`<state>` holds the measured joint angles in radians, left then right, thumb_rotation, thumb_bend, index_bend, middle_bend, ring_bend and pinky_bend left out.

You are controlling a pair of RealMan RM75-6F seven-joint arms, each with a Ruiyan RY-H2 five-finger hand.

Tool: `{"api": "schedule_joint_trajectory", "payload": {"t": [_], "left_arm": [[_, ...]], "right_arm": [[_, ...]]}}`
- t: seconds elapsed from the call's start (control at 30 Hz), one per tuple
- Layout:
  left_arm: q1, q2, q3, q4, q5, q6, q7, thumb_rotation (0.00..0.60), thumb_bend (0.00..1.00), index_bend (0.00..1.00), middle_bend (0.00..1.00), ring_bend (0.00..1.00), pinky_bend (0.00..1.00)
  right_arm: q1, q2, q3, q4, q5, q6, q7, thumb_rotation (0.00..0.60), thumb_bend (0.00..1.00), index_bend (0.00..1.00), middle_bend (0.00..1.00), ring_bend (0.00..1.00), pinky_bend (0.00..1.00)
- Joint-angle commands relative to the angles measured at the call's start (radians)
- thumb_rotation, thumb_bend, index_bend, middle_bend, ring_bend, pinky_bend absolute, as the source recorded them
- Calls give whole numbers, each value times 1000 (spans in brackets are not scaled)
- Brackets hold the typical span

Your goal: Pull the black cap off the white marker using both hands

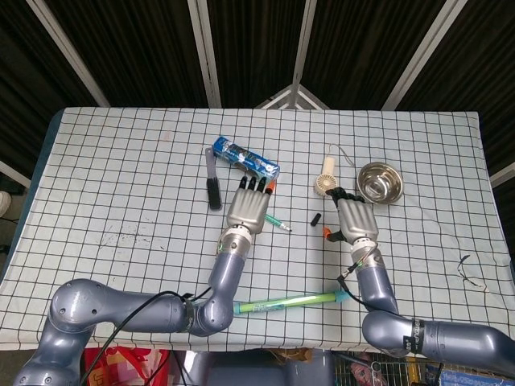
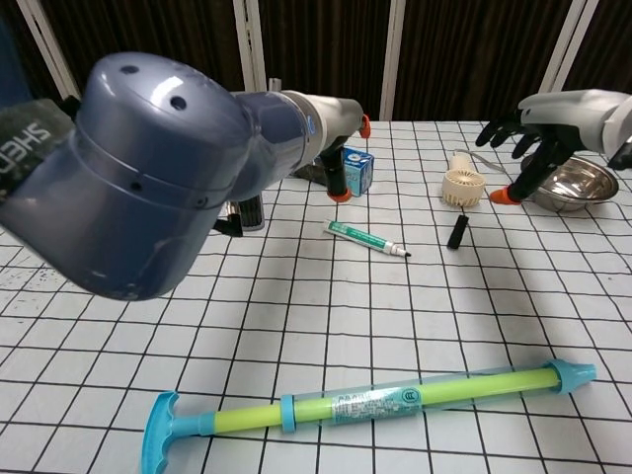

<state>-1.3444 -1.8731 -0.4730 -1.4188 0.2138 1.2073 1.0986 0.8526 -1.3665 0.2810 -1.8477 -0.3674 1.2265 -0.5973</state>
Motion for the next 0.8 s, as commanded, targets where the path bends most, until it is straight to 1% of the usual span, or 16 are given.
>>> {"api": "schedule_joint_trajectory", "payload": {"t": [0.03, 0.07, 0.13, 0.2, 0.23, 0.27, 0.33, 0.4, 0.43, 0.5, 0.53, 0.6, 0.63, 0.67, 0.73, 0.8], "left_arm": [[31, 72, 10, -109, 37, 76, 11, 600, 525, 47, 0, 0, 0], [43, 94, 11, -147, 45, 96, 10, 600, 525, 46, 0, 0, 0], [81, 161, 17, -256, 66, 155, 8, 600, 524, 41, 0, 0, 0], [134, 248, 37, -401, 100, 224, 4, 600, 524, 35, 0, 0, 0], [163, 295, 59, -472, 120, 255, 9, 600, 525, 34, 0, 0, 0], [180, 322, 73, -514, 134, 275, 10, 600, 525, 33, 0, 0, 0], [234, 399, 129, -622, 187, 341, 15, 600, 525, 32, 0, 0, 0], [282, 450, 181, -694, 240, 387, 0, 600, 525, 31, 0, 0, 0], [313, 476, 218, -729, 287, 412, -14, 600, 524, 30, 0, 0, 0], [383, 525, 314, -771, 415, 469, -52, 600, 524, 29, 0, 0, 0], [407, 540, 348, -780, 459, 482, -68, 600, 524, 28, 0, 0, 0], [491, 589, 438, -799, 567, 512, -152, 600, 524, 28, 0, 0, 0], [518, 605, 462, -798, 598, 516, -187, 600, 524, 28, 0, 0, 0], [559, 631, 498, -791, 637, 518, -243, 600, 525, 28, 0, 0, 0], [630, 676, 555, -761, 697, 507, -356, 600, 525, 29, 0, 0, 0], [682, 708, 593, -724, 737, 484, -455, 600, 525, 31, 0, 0, 0]], "right_arm": [[-25, 42, 1, -14, -74, 60, 12, 600, 338, 165, 118, 154, 136], [-33, 52, -3, -15, -103, 82, 13, 600, 338, 165, 118, 154, 132], [-61, 78, -22, -18, -184, 136, 22, 600, 338, 166, 118, 154, 125], [-100, 113, -58, -6, -276, 178, 35, 600, 338, 166, 118, 154, 121], [-119, 128, -79, 4, -308, 190, 37, 600, 338, 166, 118, 154, 120], [-130, 138, -93, 11, -327, 193, 38, 600, 338, 166, 118, 154, 117], [-164, 163, -133, 34, -380, 196, 46, 600, 338, 166, 118, 154, 113], [-193, 177, -166, 61, -427, 198, 61, 600, 338, 166, 118, 154, 112], [-213, 183, -186, 81, -452, 202, 73, 600, 338, 166, 118, 154, 112], [-249, 187, -218, 127, -484, 211, 81, 600, 338, 166, 118, 154, 112], [-261, 188, -228, 141, -490, 213, 84, 600, 338, 166, 118, 154, 112], [-295, 194, -242, 167, -509, 212, 118, 600, 338, 166, 118, 153, 112], [-307, 197, -242, 172, -516, 212, 140, 600, 338, 163, 118, 153, 110], [-324, 204, -244, 178, -532, 210, 177, 600, 338, 158, 118, 152, 106], [-356, 222, -249, 190, -576, 203, 258, 600, 338, 150, 118, 147, 95], [-378, 239, -257, 202, -612, 199, 305, 600, 337, 148, 118, 140, 90]]}}
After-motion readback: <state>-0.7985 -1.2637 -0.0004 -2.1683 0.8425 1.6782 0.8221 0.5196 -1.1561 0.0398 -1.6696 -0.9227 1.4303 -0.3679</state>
